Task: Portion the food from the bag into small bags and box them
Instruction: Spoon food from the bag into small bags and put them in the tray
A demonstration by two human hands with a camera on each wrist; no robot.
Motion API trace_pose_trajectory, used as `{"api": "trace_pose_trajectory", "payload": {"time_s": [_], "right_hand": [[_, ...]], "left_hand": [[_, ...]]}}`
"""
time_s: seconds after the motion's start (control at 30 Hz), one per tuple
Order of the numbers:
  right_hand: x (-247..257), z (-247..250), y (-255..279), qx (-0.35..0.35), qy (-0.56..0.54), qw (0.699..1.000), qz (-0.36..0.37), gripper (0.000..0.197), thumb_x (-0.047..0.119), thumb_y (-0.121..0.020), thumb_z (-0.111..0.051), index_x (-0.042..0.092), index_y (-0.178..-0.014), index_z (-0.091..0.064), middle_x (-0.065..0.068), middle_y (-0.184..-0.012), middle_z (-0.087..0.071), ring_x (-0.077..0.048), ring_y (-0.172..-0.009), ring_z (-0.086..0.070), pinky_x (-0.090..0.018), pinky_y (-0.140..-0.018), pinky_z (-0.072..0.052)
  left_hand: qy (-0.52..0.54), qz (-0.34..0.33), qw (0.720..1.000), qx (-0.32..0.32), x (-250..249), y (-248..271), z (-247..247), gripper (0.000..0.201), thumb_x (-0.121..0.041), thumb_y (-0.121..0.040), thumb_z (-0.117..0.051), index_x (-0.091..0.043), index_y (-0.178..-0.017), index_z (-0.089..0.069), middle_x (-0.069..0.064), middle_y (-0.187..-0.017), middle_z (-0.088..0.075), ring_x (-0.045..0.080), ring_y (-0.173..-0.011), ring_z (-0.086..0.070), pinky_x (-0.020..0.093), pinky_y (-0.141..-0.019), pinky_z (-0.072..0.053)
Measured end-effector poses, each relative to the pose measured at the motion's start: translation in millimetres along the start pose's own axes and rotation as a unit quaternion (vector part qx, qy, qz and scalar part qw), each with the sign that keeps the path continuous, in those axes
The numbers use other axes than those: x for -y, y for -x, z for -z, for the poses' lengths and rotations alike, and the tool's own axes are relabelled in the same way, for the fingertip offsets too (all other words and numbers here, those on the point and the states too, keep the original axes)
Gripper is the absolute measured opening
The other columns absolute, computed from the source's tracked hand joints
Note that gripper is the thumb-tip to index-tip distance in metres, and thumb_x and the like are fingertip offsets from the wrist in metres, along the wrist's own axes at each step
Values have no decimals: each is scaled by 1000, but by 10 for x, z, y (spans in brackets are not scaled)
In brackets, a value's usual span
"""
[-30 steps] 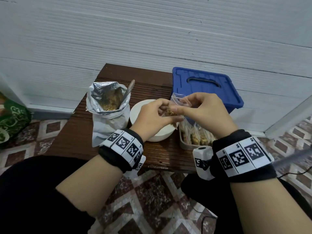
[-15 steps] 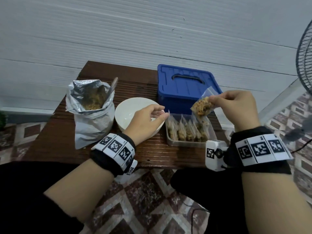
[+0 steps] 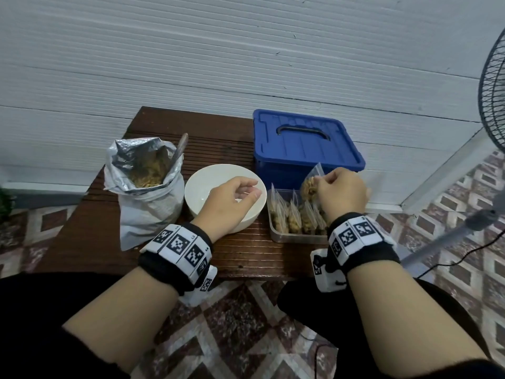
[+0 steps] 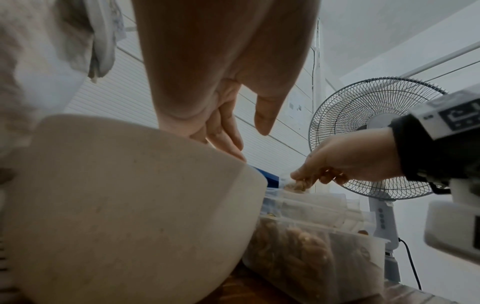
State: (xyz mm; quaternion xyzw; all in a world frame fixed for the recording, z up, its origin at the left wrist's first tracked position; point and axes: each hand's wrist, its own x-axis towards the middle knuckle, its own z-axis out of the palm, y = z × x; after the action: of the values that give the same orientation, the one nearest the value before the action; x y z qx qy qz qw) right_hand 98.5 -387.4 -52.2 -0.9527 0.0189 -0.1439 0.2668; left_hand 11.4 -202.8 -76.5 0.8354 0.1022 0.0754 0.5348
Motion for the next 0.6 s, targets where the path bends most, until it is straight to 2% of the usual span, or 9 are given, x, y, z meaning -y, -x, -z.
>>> {"api": "trace_pose_trajectory", "payload": {"time_s": [0.07,0.13,0.33,0.47,0.6], "right_hand": [[-21,-66,44,3,80,996,31,18,28,-91,-56,14,-86,-66,-8,-90,-68,-32,-97,-57,-39,-90,-33],[-43,-115,74,26,114,992,44,18,30,-91,-55,15,-87,-65,-8,-91,-68,-32,-97,-57,-39,-90,-32],[-18,-46,59,52,79,995,23,19,41,-87,-61,26,-76,-58,1,-88,-66,-27,-98,-55,-38,-90,-32],[-27,-1,40,50,54,997,9,17,43,-84,-66,26,-83,-67,3,-91,-69,-25,-101,-55,-37,-90,-31],[-32,9,51,26,23,999,7,19,43,-84,-66,25,-91,-67,3,-93,-68,-25,-102,-55,-39,-92,-32]], "left_hand": [[0,4,1000,0,6,-7,1,28,-28,-94,-59,-21,-121,-61,-9,-109,-62,7,-105,-57,24,-97,-42],[3,7,1000,1,9,-11,4,28,-28,-94,-59,-21,-121,-61,-8,-109,-62,7,-105,-57,24,-97,-43],[5,10,1000,-1,35,-12,21,27,-27,-94,-59,-21,-120,-61,-8,-107,-62,7,-103,-57,23,-96,-42],[-2,16,1000,-10,58,-45,50,27,-29,-93,-59,-21,-120,-61,-9,-106,-62,6,-103,-57,23,-96,-42],[-25,8,999,-33,98,-72,97,27,-26,-94,-60,-18,-120,-62,-9,-105,-62,3,-97,-56,17,-90,-38]]}}
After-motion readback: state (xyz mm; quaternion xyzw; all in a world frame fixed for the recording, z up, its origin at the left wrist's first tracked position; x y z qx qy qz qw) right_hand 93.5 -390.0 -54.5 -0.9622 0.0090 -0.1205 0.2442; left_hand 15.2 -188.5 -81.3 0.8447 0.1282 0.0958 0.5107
